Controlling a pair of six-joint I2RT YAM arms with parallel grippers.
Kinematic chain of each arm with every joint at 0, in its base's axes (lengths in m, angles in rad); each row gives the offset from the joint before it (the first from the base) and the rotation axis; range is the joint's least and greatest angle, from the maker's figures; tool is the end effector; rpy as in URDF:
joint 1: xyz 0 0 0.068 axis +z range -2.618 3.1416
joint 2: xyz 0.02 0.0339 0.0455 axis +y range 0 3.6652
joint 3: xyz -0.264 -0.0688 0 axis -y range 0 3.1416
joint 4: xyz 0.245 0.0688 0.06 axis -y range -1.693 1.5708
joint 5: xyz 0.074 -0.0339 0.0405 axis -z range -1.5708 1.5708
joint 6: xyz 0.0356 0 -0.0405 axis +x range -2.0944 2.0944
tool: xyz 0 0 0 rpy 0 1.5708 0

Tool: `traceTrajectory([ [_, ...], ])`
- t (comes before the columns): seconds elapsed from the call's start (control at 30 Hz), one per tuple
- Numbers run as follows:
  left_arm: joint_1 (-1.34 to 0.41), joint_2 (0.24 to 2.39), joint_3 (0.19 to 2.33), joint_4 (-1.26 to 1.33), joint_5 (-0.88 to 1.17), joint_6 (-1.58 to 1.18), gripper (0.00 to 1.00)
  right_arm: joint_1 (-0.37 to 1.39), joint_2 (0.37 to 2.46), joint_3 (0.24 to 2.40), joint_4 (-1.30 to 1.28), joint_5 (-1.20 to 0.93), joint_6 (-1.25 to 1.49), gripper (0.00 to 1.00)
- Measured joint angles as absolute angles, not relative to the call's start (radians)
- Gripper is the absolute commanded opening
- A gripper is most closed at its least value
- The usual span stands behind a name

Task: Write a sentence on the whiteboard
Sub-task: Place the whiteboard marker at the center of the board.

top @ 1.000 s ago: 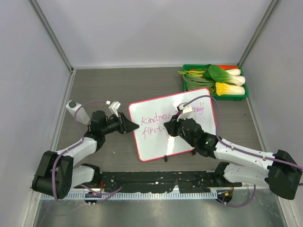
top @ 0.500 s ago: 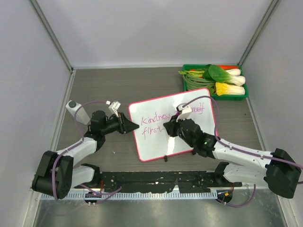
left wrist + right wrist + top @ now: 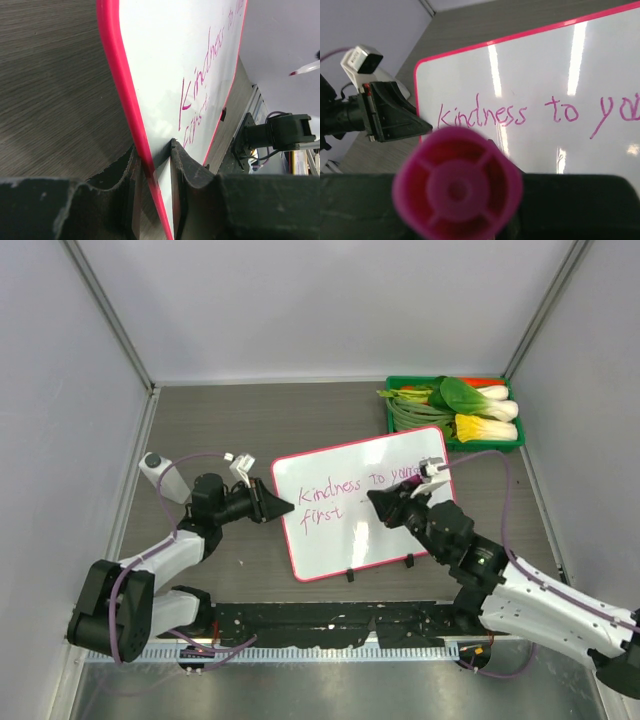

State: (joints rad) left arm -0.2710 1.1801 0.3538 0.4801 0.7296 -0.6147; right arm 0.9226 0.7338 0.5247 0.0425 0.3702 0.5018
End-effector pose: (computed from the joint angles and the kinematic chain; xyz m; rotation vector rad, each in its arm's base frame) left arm 0.2096 -0.0829 0.1840 0.1838 2.0321 -1.2731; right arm 0.1200 0.1371 0.2804 -0.0950 1.7792 0.7234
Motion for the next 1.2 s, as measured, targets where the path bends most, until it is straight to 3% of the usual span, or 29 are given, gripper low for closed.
traceTrajectory([
  [0.17,-0.274,1.169,0.355,0.464,0.722,-0.609,0.17,0.923,0.537,0.520,-0.033,0.442,0.539,0.01],
  [0.47,-0.290,1.112,0.356,0.385,0.670,-0.570,0.69,0.921,0.524,0.551,-0.194,0.510,0.559,0.01],
  [0.63,-0.294,1.016,0.357,0.322,0.609,-0.573,0.87,0.921,0.571,0.569,-0.271,0.487,0.582,0.01],
  [0.67,-0.294,0.993,0.358,0.308,0.595,-0.576,0.99,0.921,0.577,0.569,-0.284,0.480,0.589,0.01],
  [1.0,-0.295,0.789,0.479,0.103,0.417,-0.597,1.00,0.921,0.624,0.562,-0.391,0.318,0.776,0.01],
  [1.2,-0.295,0.776,0.551,0.002,0.356,-0.598,1.00,0.921,0.519,0.461,-0.474,0.202,0.991,0.01],
])
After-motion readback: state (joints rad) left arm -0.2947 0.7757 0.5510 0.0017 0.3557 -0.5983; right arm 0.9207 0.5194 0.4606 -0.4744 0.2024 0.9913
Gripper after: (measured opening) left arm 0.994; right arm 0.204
